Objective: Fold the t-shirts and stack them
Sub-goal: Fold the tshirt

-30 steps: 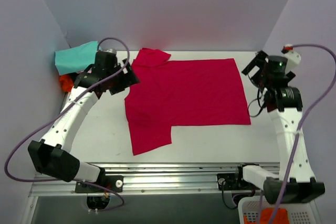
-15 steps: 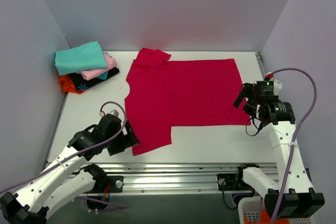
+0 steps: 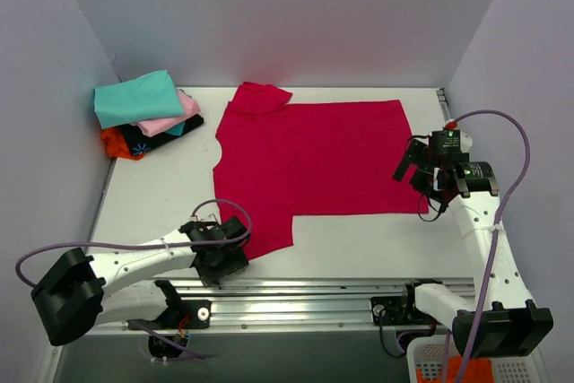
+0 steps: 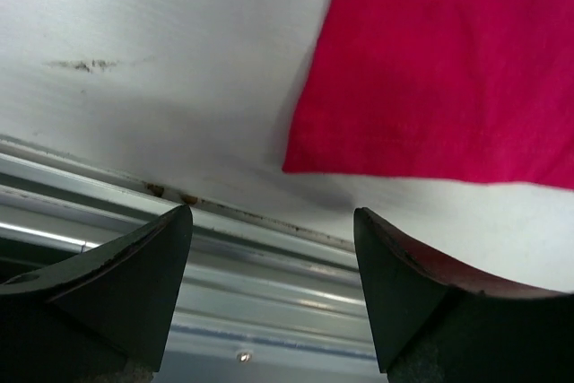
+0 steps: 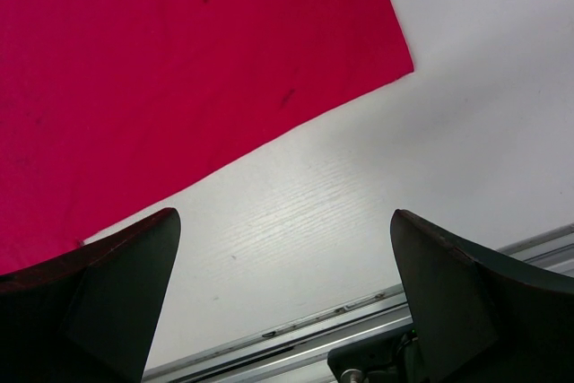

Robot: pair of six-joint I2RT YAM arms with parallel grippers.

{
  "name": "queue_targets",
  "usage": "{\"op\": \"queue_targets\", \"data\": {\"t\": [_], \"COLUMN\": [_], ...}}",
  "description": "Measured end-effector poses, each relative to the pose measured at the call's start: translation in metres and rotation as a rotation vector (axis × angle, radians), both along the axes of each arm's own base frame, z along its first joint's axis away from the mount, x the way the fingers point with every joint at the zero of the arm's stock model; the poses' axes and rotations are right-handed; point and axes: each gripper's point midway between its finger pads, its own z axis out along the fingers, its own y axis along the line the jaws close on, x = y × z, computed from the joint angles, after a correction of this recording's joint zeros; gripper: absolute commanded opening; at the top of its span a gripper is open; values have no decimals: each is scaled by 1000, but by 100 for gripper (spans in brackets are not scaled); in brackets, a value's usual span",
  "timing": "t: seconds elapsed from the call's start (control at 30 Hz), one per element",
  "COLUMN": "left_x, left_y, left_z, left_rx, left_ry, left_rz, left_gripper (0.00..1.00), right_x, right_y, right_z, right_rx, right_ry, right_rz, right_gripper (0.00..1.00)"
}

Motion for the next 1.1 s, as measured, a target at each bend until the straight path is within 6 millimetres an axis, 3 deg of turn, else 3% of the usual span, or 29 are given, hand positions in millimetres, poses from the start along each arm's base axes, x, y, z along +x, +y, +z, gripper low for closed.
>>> {"op": "queue_targets", "data": {"t": [0.1,0.23,0.47,0.57,0.87,1.1], "left_x": [8,17,53,58,42,39], "left_y": [1,1,-16,-14,1,0], "left_z": [-7,-2,52,60,14,-1], "left_rx": [35,56,-58,-67,58,66], "left_ry": [-24,-64,-265,-302,-192,-169], "left_rz": [35,69,105,115,100,103], "left_gripper": [81,81,81,81,80,78], "right_x": [0,0,-2,-2,1,1], "right_y": [2,4,6,6,8,9], "right_z": [0,3,3,3,-4,-4], "right_rx": [2,1,-6,-7,-17,-22], "right_ry": [7,6,13,14,43,43], "right_rz": [8,17,35,39,50,57], "right_gripper": [100,100,100,100,100,100]}}
